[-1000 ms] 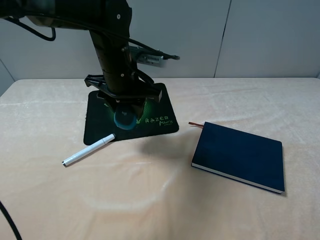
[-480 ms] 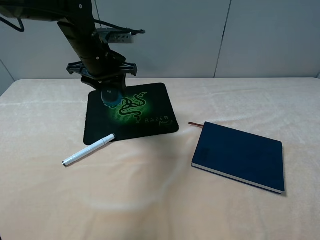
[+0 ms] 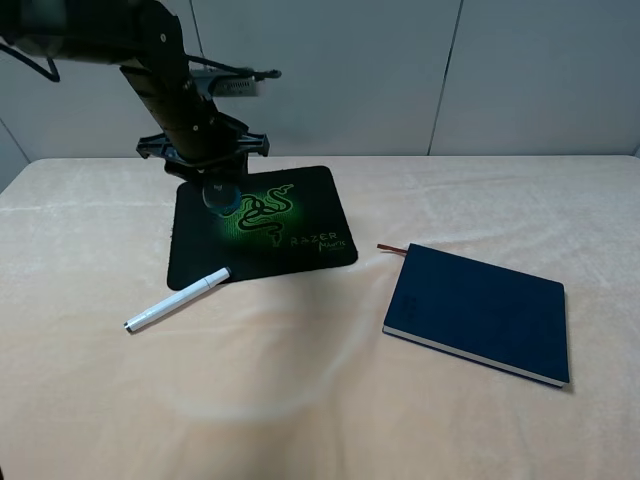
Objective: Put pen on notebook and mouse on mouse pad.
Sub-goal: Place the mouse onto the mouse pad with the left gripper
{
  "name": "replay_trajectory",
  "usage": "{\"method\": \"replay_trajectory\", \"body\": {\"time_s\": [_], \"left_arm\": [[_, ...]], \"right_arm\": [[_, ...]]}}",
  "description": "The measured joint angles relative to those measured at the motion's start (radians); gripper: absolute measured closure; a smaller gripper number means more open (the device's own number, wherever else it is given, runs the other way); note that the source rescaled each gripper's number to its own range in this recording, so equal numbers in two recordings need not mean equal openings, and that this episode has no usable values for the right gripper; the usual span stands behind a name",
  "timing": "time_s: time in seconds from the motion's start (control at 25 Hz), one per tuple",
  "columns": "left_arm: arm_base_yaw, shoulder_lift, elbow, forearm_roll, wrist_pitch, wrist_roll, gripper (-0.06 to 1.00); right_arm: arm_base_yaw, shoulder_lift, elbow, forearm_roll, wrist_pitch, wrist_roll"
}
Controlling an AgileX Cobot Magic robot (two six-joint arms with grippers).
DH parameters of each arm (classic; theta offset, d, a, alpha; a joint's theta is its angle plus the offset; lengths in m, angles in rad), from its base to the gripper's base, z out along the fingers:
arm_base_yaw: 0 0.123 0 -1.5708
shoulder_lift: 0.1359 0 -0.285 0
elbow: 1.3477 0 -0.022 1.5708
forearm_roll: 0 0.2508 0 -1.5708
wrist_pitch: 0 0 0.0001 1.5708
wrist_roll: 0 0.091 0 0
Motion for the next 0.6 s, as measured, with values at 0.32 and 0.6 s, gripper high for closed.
{"method": "replay_trajectory", "body": {"time_s": [0.32, 0.6], "left_arm": [[0.000, 0.058, -0.005, -0.031, -0.019, 0.004, 0.47], [0.000, 0.083, -0.005, -0.031, -0.036, 0.006, 0.47]], "right_arm": [[0.000, 0.000, 0.000, 0.000, 0.000, 0.000], [0.000, 0.000, 0.000, 0.000, 0.000, 0.000]]}}
